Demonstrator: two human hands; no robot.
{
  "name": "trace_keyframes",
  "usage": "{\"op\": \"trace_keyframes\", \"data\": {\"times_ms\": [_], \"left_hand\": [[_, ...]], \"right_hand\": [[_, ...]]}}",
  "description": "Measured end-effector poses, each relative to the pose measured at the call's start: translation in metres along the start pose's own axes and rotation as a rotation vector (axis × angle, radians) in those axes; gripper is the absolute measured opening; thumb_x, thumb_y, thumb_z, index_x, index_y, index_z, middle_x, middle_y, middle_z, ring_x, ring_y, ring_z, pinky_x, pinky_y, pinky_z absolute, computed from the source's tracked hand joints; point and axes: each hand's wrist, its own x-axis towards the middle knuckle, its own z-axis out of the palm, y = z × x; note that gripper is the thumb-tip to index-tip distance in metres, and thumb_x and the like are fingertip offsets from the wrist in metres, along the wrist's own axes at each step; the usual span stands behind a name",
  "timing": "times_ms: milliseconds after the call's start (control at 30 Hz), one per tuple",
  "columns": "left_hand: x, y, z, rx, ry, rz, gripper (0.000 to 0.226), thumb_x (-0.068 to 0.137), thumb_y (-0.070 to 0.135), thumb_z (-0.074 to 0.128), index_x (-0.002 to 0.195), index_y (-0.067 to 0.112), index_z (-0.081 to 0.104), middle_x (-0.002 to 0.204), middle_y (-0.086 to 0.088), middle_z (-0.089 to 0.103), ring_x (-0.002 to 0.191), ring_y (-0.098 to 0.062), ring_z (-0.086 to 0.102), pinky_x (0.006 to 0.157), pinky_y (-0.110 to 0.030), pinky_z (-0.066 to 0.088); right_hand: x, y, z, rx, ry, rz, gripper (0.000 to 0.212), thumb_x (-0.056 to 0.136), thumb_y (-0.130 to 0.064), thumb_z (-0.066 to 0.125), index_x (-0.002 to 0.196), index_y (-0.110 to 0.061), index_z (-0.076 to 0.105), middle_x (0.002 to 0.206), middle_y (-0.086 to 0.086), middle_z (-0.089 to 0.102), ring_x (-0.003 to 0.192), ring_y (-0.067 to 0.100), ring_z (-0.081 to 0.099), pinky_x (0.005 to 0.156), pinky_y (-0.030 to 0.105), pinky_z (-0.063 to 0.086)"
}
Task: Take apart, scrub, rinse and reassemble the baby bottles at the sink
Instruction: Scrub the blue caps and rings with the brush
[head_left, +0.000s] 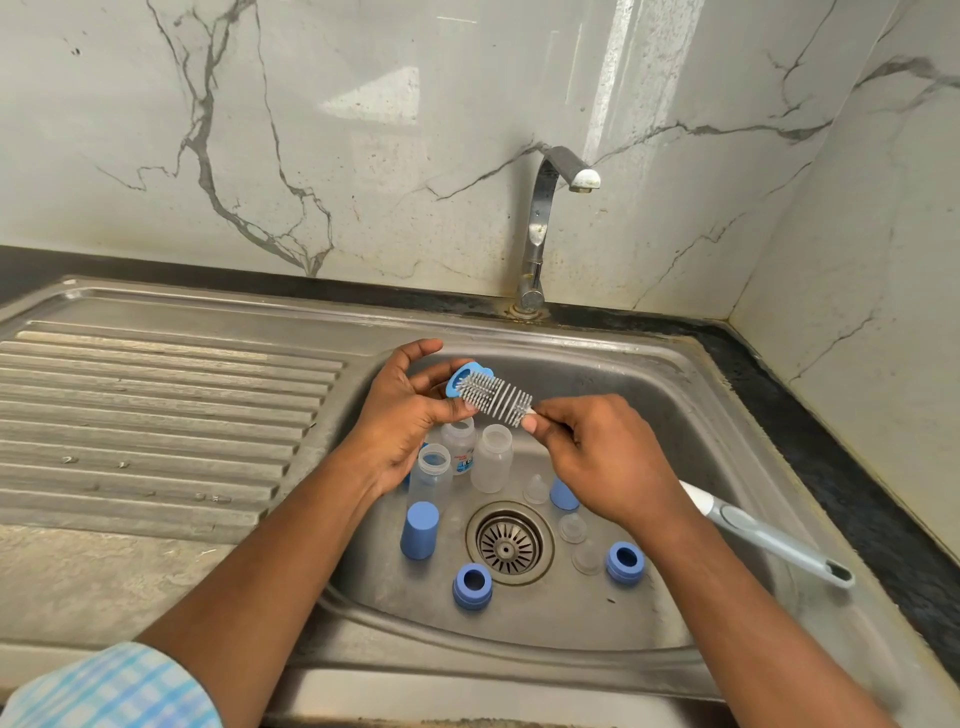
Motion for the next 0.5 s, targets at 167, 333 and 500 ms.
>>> {"op": "trace_keyframes", "data": {"times_ms": [167, 333, 500], "left_hand": [[-0.0015, 0.0009, 0.0031, -0.057, -0.07, -0.02, 0.062, 0.073, -0.024, 0.063, 0.118, 0.017, 0.051, 0.101, -0.003, 0.076, 0.091, -0.015, 0.072, 0.077, -0.026, 0.059], [-0.0051, -0.0013, 0.0072, -0.025, -0.134, -0.021, 0.065, 0.072, -0.027, 0.061, 0.117, 0.019, 0.051, 0.102, -0.002, 0.076, 0.092, -0.015, 0.071, 0.079, -0.027, 0.059], [-0.0038, 0.0013, 0.0038, -0.05, -0.061, -0.009, 0.063, 0.077, -0.025, 0.059, 0.119, 0.021, 0.052, 0.103, -0.007, 0.075, 0.091, -0.014, 0.072, 0.08, -0.028, 0.059]], "right_hand": [[0.0032, -0.001, -0.0003, 0.007, 0.077, 0.042, 0.034, 0.099, -0.039, 0.054, 0.067, -0.029, 0.052, 0.048, -0.008, 0.043, 0.047, 0.011, 0.041, 0.047, 0.027, 0.026], [0.0052, 0.0057, -0.0023, 0.002, 0.113, 0.089, 0.032, 0.099, -0.037, 0.054, 0.069, -0.03, 0.052, 0.05, -0.008, 0.042, 0.048, 0.009, 0.038, 0.049, 0.028, 0.024], [0.0009, -0.0003, -0.0009, -0.013, 0.038, -0.018, 0.034, 0.1, -0.039, 0.053, 0.07, -0.024, 0.057, 0.049, -0.008, 0.043, 0.047, 0.01, 0.041, 0.049, 0.026, 0.025]]}}
